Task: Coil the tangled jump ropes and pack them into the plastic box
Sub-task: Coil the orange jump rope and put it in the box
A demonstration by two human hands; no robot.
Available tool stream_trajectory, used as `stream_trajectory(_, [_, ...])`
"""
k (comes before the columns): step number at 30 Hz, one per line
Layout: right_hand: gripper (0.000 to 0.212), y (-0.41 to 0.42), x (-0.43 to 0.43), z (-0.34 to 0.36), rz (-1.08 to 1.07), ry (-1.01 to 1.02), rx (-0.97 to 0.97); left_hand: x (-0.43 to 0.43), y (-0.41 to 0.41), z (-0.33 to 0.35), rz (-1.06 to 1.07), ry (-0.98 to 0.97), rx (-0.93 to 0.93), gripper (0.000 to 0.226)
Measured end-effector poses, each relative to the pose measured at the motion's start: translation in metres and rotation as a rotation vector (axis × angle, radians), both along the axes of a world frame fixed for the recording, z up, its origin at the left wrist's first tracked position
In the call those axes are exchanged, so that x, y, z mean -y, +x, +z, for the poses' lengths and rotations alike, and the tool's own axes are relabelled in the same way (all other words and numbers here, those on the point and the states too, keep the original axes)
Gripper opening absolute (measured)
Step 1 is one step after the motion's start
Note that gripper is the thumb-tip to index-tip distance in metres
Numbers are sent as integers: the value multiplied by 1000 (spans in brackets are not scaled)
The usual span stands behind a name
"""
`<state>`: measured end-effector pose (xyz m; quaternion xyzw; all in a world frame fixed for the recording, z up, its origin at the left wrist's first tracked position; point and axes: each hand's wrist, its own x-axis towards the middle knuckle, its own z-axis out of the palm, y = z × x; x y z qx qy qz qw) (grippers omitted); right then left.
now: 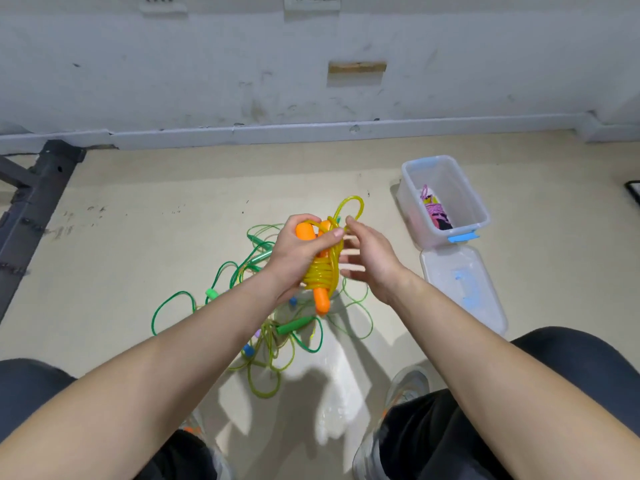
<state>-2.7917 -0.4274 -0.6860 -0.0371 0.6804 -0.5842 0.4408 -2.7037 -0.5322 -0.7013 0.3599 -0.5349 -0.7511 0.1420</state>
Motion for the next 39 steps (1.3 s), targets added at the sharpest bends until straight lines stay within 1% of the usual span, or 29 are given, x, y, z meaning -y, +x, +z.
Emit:
stream_trajectory(2, [38, -8, -5, 6, 67, 57, 38, 2, -25, 4, 50, -14, -13, 60])
stream_trajectory(4, [38, -23, -11, 11, 148, 81, 51, 3, -51, 8, 57, -4, -17, 67])
stream_trajectory(6, [25, -46, -18, 15, 189, 83, 2, 2, -79, 8, 50, 13, -39, 75])
stream_trajectory(7, [17, -60, -21, 16, 201, 78, -33, 2, -94, 7, 44, 16, -43, 75])
stream_trajectory(8, [12, -75, -24, 17, 204, 74, -62, 1, -110, 5, 30, 9, -47, 70])
stream_trajectory(9, [15, -91, -27, 16, 199, 82, -88, 0, -126, 4, 1, -3, -45, 61])
stream_trajectory(11, [29, -126, -33, 10, 180, 124, -139, -3, -160, -1, -98, -22, -25, 47])
stream_trajectory(12, [35, -145, -36, 5, 169, 154, -165, -4, -178, -6, -145, -41, 1, 44])
stream_trajectory(14, [40, -184, -44, -8, 140, 201, -204, -7, -214, -20, -193, -94, 53, 37])
stream_trajectory(15, [39, -205, -48, -18, 119, 221, -217, -11, -231, -27, -202, -120, 77, 36])
stream_trajectory(17, [28, -244, -57, -38, 76, 255, -250, -19, -269, -43, -201, -144, 119, 46])
stream_trajectory(18, [23, -264, -61, -51, 42, 270, -264, -23, -288, -54, -195, -142, 135, 51])
stream_trajectory(19, [23, -284, -64, -64, -4, 283, -274, -26, -308, -68, -189, -124, 145, 50])
stream_trajectory(22, [36, -336, -69, -108, -140, 374, -338, -35, -358, -107, -256, -76, 174, 43])
stream_trajectory(23, [36, -354, -70, -126, -161, 420, -377, -38, -373, -120, -294, -72, 187, 37])
stream_trajectory(25, [30, -382, -69, -157, -165, 519, -468, -43, -399, -143, -326, -47, 213, 18])
stream_trajectory(26, [26, -394, -68, -172, -155, 568, -506, -44, -413, -156, -326, -9, 226, 16])
stream_trajectory(29, [13, -416, -61, -210, -87, 724, -588, -49, -441, -187, -335, 94, 277, 11])
stream_trajectory(30, [11, -419, -58, -221, -61, 778, -604, -51, -446, -196, -346, 115, 301, 14])
stream_trajectory(34, [25, -417, -53, -254, 16, 971, -689, -59, -458, -214, -425, 172, 340, 17])
stream_trajectory(37, [29, -410, -55, -267, 62, 1086, -750, -64, -458, -209, -490, 203, 333, 31])
stream_trajectory(39, [30, -404, -58, -269, 81, 1131, -802, -63, -457, -206, -491, 198, 313, 25])
